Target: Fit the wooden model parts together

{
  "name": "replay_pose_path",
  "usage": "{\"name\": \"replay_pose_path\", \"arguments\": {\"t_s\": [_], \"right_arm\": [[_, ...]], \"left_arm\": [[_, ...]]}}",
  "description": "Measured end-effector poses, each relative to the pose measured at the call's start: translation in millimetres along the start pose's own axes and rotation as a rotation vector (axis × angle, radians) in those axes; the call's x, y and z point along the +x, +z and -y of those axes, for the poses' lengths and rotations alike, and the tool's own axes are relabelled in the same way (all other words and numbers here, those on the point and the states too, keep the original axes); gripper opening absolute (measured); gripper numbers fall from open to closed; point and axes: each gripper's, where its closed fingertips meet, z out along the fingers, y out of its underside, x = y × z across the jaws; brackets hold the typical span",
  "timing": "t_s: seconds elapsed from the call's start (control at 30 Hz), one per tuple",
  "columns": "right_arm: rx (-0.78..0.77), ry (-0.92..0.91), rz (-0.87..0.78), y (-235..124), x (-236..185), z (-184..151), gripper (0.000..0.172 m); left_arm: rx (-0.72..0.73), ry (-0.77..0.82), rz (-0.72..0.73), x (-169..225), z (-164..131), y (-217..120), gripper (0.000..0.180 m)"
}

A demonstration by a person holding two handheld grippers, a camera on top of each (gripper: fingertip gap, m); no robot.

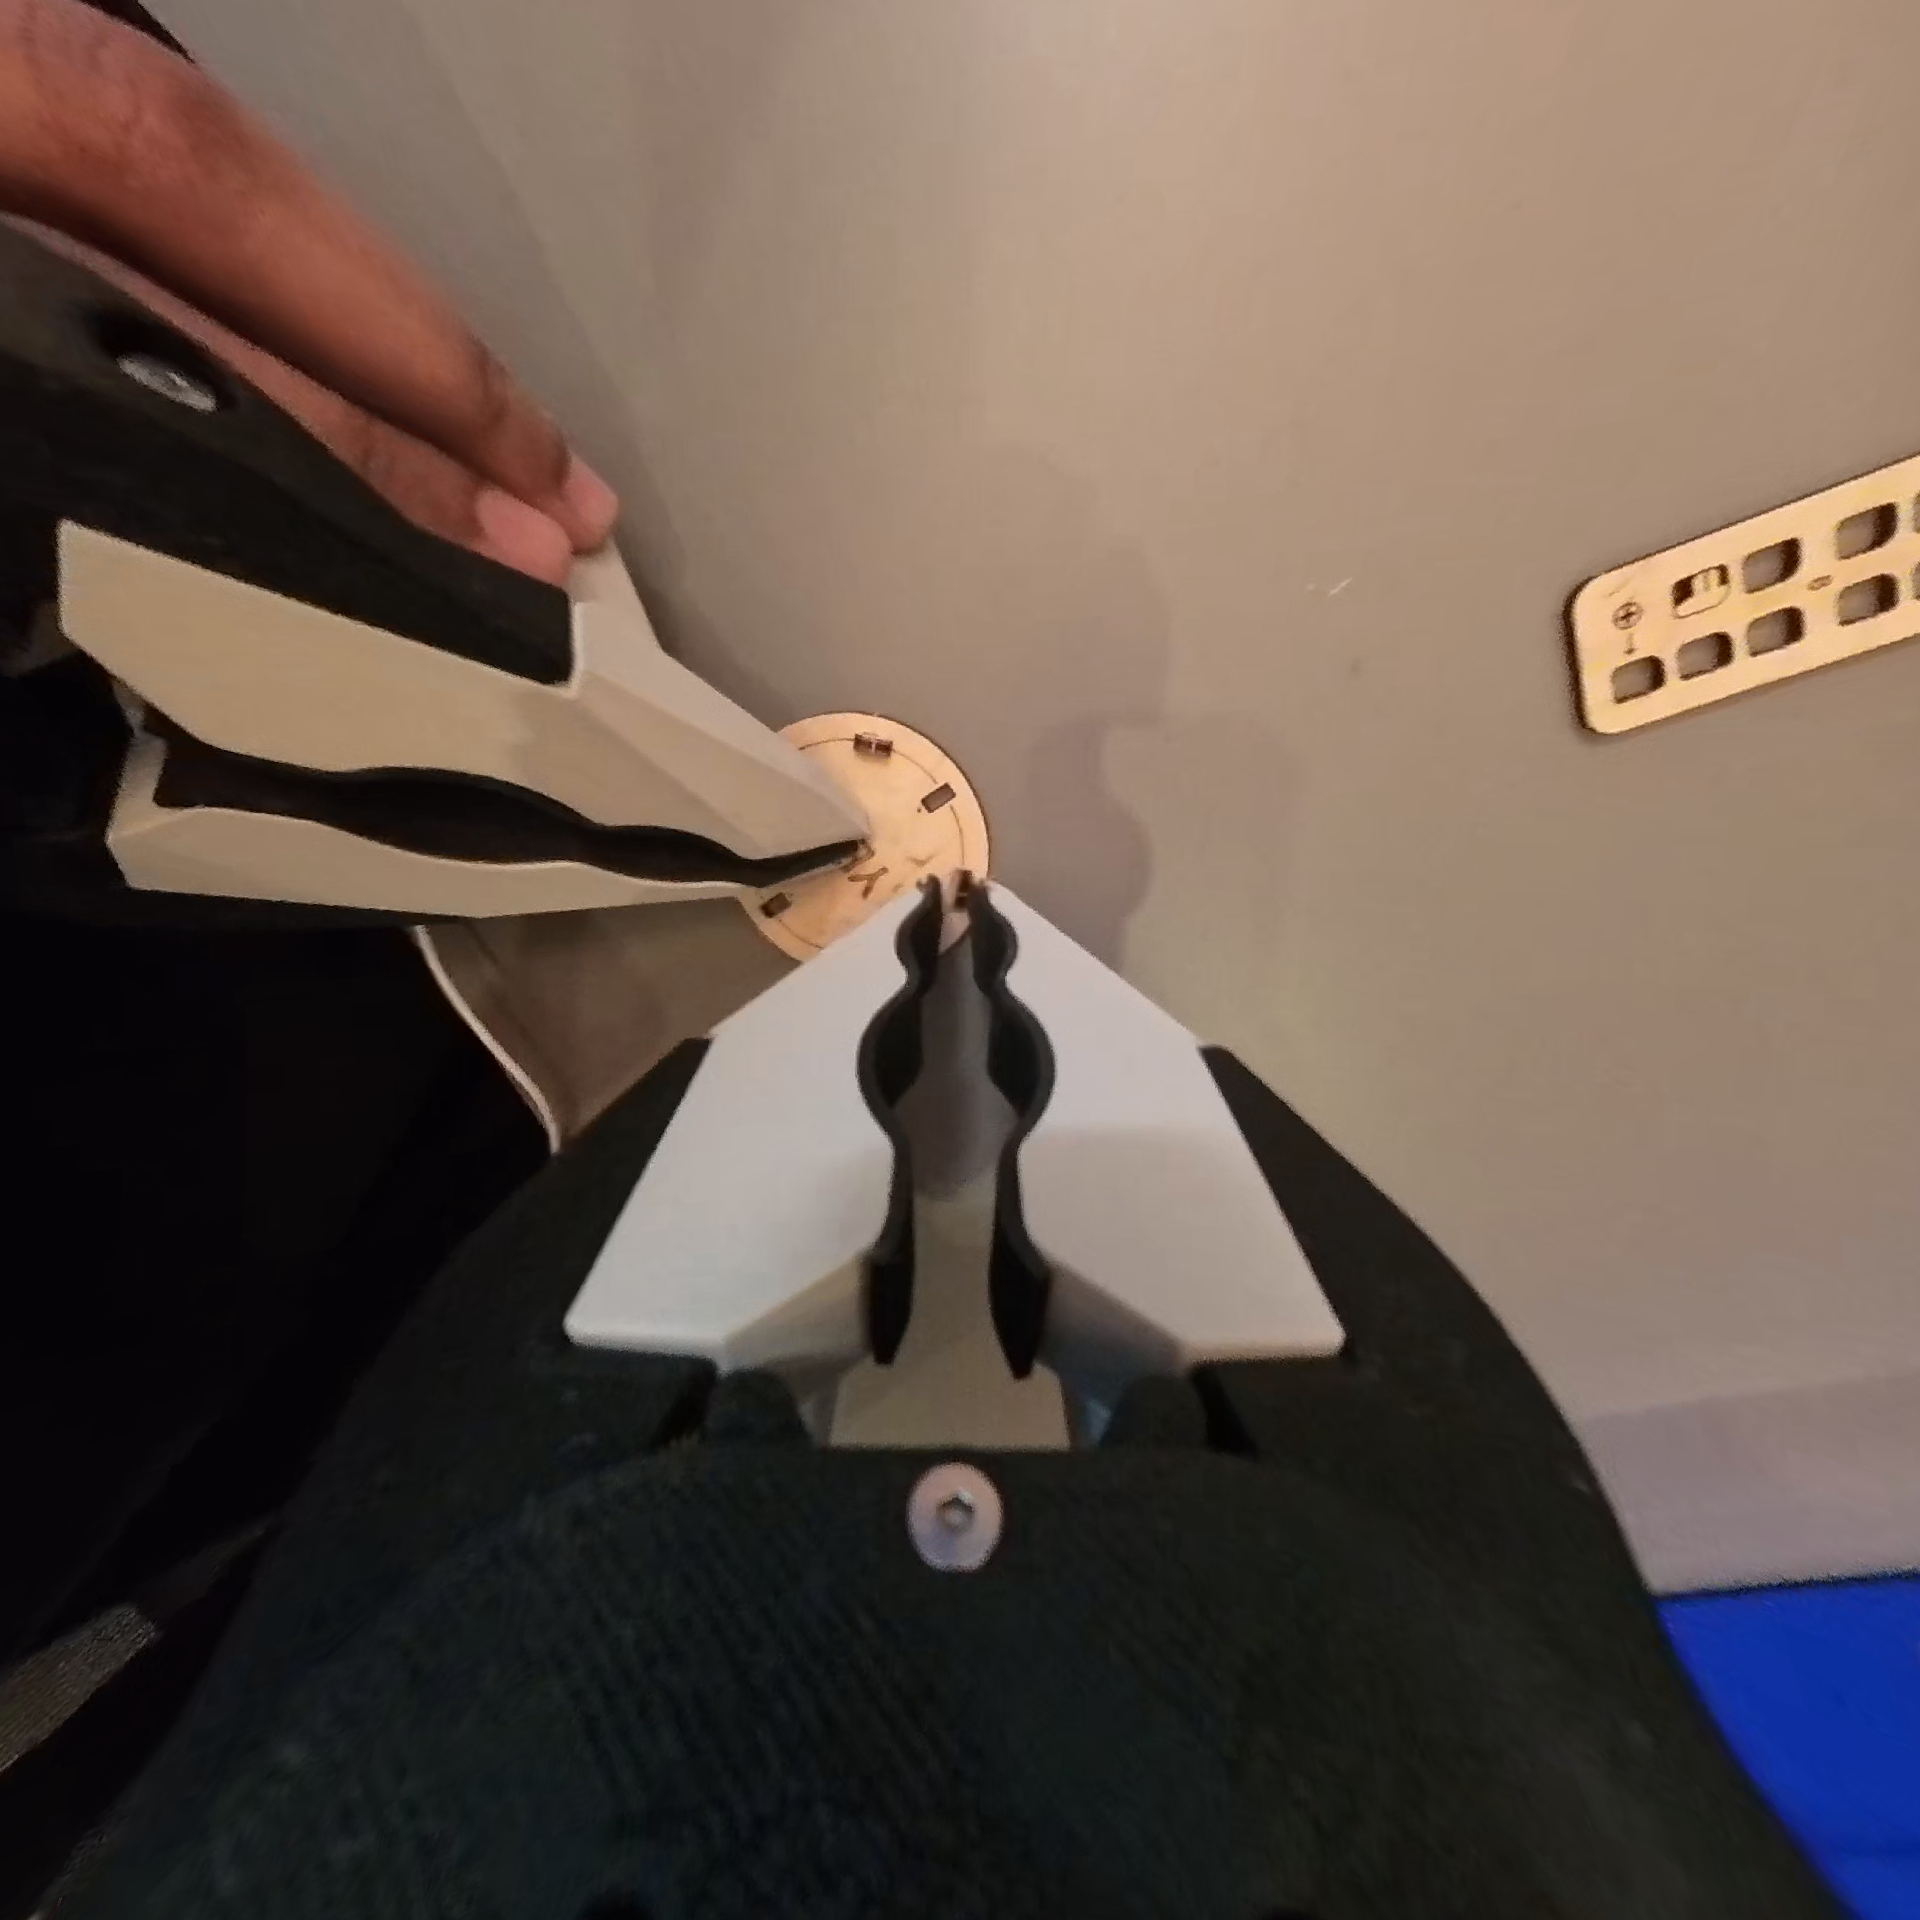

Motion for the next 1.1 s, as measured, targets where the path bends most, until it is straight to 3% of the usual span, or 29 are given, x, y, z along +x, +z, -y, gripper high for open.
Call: {"name": "replay_pose_path", "arguments": {"t_s": [1.1], "right_arm": [[-0.051, 0.011, -0.051, 3.3, 2.9, 2.5, 0.002]], "left_arm": [[0.004, -0.014, -0.028, 1.5, 0.5, -0.1, 0.001]]}}
